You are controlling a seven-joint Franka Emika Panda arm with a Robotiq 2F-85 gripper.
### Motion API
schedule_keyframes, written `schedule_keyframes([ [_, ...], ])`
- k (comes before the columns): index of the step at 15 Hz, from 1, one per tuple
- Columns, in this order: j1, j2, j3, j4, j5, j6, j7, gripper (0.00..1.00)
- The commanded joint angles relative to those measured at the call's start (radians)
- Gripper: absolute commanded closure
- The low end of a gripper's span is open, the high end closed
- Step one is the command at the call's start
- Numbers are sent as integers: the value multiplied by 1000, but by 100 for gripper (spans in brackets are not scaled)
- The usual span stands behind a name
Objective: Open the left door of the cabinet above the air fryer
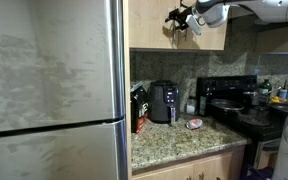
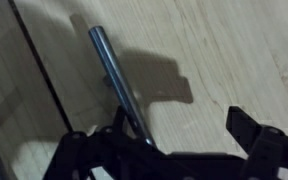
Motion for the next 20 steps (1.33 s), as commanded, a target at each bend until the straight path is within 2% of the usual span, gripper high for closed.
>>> schedule_keyframes([
  [1, 37, 30, -28, -1, 44, 47, -87, 0],
  [2, 47, 29, -36, -6, 59, 54, -108, 0],
  [3, 65, 27, -48, -14, 89, 65, -138, 25],
  [5, 107, 9, -79, -45, 164, 89, -214, 32],
  [9, 203, -48, -143, -131, 334, 157, -384, 60],
  [14, 319, -90, -203, -205, 471, 267, -580, 96],
  [15, 339, -97, -209, -215, 481, 278, -618, 98],
  [16, 356, -111, -211, -231, 495, 274, -637, 94],
  [17, 368, -136, -209, -250, 504, 233, -635, 95],
  [20, 388, -190, -184, -294, 532, 275, -635, 94],
])
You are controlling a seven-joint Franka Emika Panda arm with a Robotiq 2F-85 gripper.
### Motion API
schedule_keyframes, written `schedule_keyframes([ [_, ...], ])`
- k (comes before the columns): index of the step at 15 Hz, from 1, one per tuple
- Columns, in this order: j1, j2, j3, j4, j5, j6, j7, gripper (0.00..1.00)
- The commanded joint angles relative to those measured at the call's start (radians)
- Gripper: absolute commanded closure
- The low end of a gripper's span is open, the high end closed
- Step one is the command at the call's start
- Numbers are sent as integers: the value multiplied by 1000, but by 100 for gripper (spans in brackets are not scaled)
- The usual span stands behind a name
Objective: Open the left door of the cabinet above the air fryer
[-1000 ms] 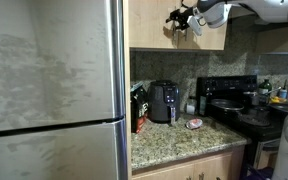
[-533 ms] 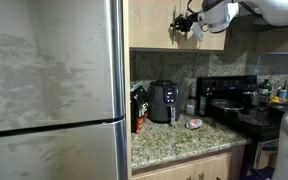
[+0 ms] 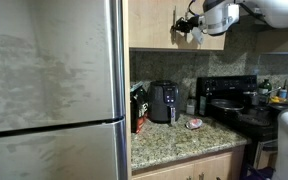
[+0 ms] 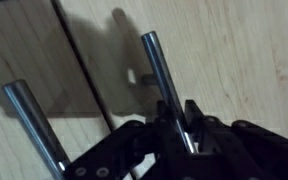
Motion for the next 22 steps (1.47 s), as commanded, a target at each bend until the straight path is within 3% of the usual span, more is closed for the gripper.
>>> schedule_keyframes([
  [1, 89, -106, 39, -124, 76, 6, -21, 94],
  [8, 175, -216, 39, -223, 150, 125, -75, 94],
  [9, 118, -149, 9, -144, 91, 143, -100, 94],
  [10, 121, -154, 6, -148, 84, 144, -112, 78],
  [13, 119, -140, 0, -136, 80, 145, -113, 78],
  [14, 119, -140, 0, -136, 80, 145, -113, 94],
  [16, 146, -193, 6, -206, 99, 50, -96, 94],
  [22, 241, -314, 63, -315, 157, 166, -117, 94],
])
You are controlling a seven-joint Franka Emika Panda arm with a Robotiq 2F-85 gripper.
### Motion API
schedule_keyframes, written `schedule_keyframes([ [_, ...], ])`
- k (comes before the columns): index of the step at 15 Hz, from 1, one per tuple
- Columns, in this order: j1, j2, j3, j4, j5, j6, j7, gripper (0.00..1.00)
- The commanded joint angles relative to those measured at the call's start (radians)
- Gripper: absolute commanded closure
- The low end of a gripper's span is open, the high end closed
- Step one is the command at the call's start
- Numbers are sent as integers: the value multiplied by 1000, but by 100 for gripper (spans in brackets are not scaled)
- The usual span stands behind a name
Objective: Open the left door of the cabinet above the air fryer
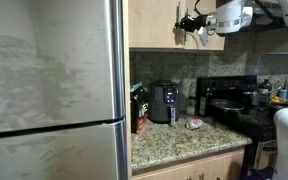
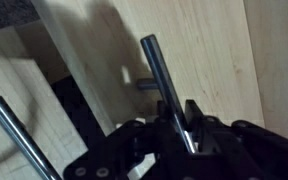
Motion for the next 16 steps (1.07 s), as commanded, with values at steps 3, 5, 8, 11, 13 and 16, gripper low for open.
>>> schedule_keyframes([
  [3, 152, -135, 88, -173, 77, 117, 4, 94],
  [5, 174, -157, 96, -191, 68, 139, 7, 94],
  [8, 125, -146, 70, -150, 23, 165, -22, 78],
  [11, 127, -149, 71, -153, 23, 168, -22, 94],
  [13, 162, -166, 81, -197, 48, 92, -2, 94],
  [16, 234, -180, 137, -234, 74, 206, 21, 94],
])
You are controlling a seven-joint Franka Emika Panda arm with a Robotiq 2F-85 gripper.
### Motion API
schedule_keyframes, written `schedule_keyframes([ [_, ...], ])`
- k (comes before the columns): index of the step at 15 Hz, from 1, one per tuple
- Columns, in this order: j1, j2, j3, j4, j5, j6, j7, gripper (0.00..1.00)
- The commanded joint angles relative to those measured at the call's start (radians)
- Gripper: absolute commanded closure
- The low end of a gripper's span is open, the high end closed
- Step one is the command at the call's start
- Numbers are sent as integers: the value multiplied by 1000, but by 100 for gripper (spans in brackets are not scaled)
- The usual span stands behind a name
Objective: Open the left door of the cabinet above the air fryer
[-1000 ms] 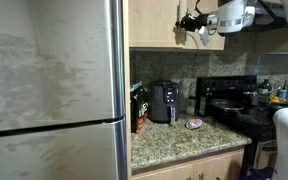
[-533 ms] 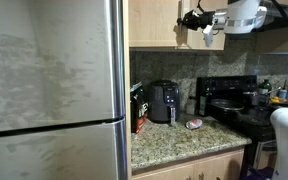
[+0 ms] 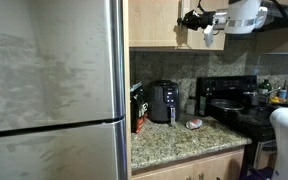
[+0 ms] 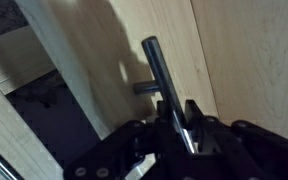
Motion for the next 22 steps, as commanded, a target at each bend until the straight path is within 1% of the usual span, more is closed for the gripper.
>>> schedule_keyframes([
  [1, 104, -20, 83, -78, 58, 61, 56, 94],
  [2, 122, -14, 95, -81, 61, 106, 64, 94],
  [3, 89, -9, 130, -78, 61, 115, 92, 94],
  [5, 90, -3, 166, -91, 63, 153, 116, 94],
  [8, 83, -15, 219, -106, 67, 157, 156, 94],
  [11, 88, -24, 290, -116, 79, 154, 223, 94],
  [12, 97, -23, 314, -116, 78, 152, 256, 94],
  [13, 124, -20, 321, -112, 71, 132, 287, 94],
  [14, 165, -5, 328, -104, 61, 104, 321, 94],
  [15, 215, 8, 313, -102, 53, 81, 332, 94],
  [16, 232, 9, 303, -99, 50, 27, 344, 94],
  [17, 104, -17, 324, -147, -107, -120, 510, 94],
  [18, 137, -15, 300, -125, 14, -176, 352, 87],
  [19, 67, -35, 299, -162, -70, -263, 414, 55],
  [20, 9, -61, 297, -188, -151, -341, 475, 59],
  [21, -58, -94, 298, -208, -254, -424, 554, 59],
  [22, -112, -131, 296, -225, -330, -509, 603, 52],
])
